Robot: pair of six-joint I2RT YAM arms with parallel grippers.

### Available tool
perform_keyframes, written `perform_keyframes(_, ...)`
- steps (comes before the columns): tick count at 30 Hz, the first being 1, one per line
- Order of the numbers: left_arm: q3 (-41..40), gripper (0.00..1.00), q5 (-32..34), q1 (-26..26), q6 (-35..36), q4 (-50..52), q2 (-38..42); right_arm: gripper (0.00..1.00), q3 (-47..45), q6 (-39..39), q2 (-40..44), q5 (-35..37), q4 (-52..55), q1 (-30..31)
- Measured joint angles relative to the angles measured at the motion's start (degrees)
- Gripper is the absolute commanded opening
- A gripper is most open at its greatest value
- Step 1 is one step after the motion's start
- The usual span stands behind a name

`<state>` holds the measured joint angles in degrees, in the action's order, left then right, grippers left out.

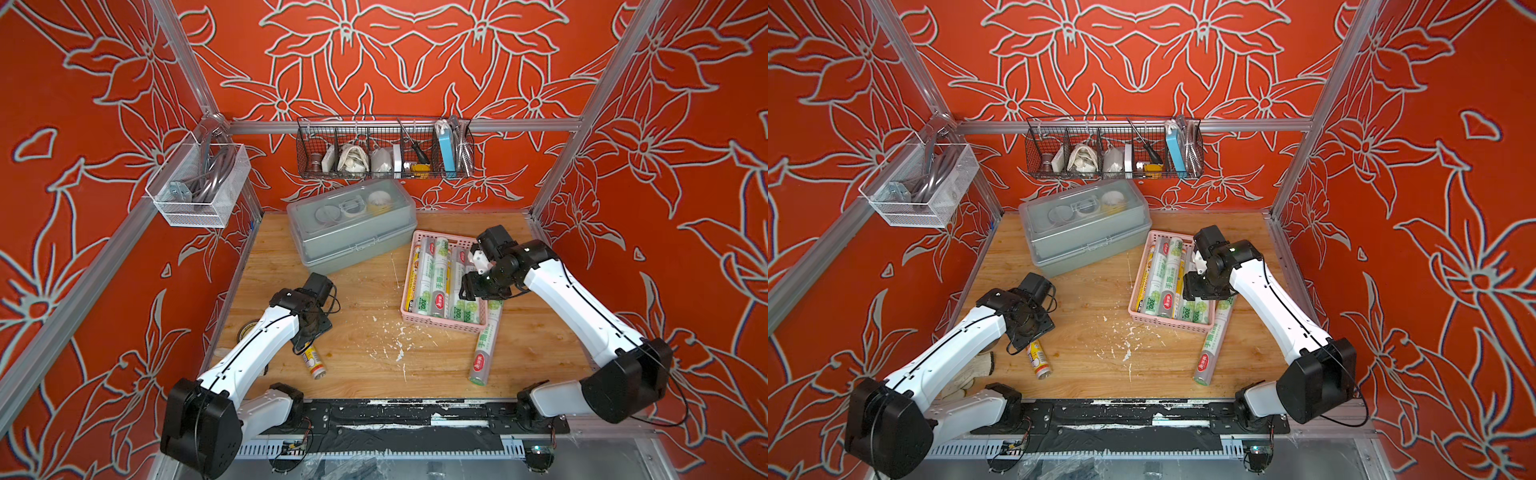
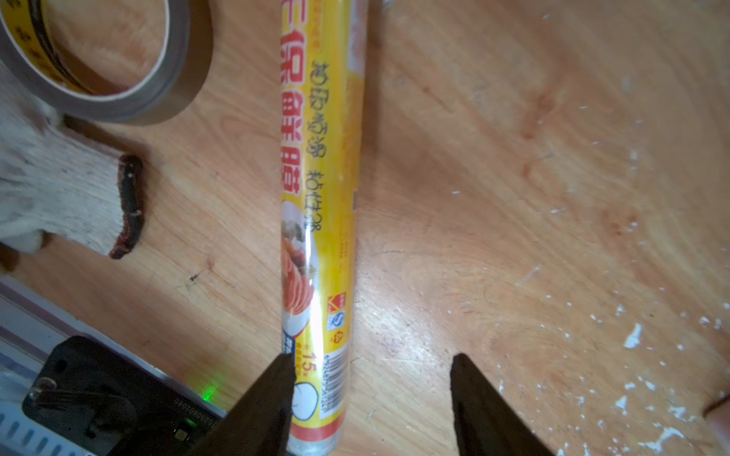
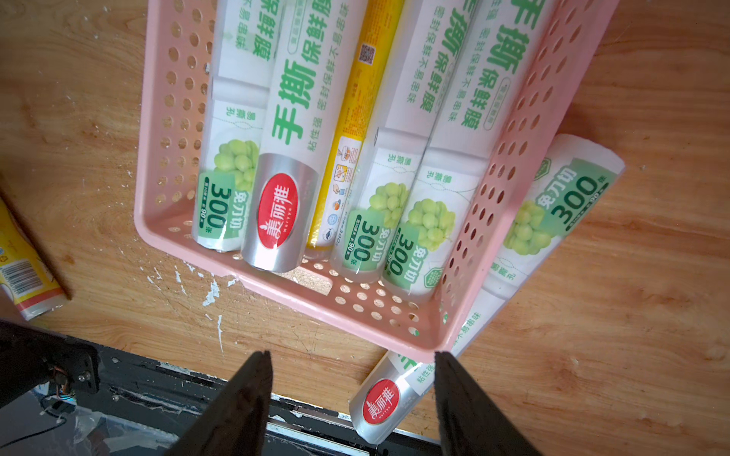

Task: Put the plastic wrap into the basket
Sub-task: Pick up the plastic wrap from the center of the board.

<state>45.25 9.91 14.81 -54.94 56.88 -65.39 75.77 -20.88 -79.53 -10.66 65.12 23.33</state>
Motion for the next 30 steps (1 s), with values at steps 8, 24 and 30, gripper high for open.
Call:
perform_keyframes(8,-4.35,0.64,-1.09,-5.55,0.37,-2.91,0.37,0.66,-2.47,1.14,3.1,-1.25,-1.46,0.0)
perform_keyframes(24,-6.6,0.57,-3.89,-12.09,8.0,-12.59,-6.38,0.66,-2.45,2.27,3.1,-0.98,-1.44,0.0)
perform_keyframes(30,-8.92,0.55,-6.19,-12.96,8.9,-16.41,-10.34,0.66,-2.45,2.47,3.1,0.2,-0.9,0.0)
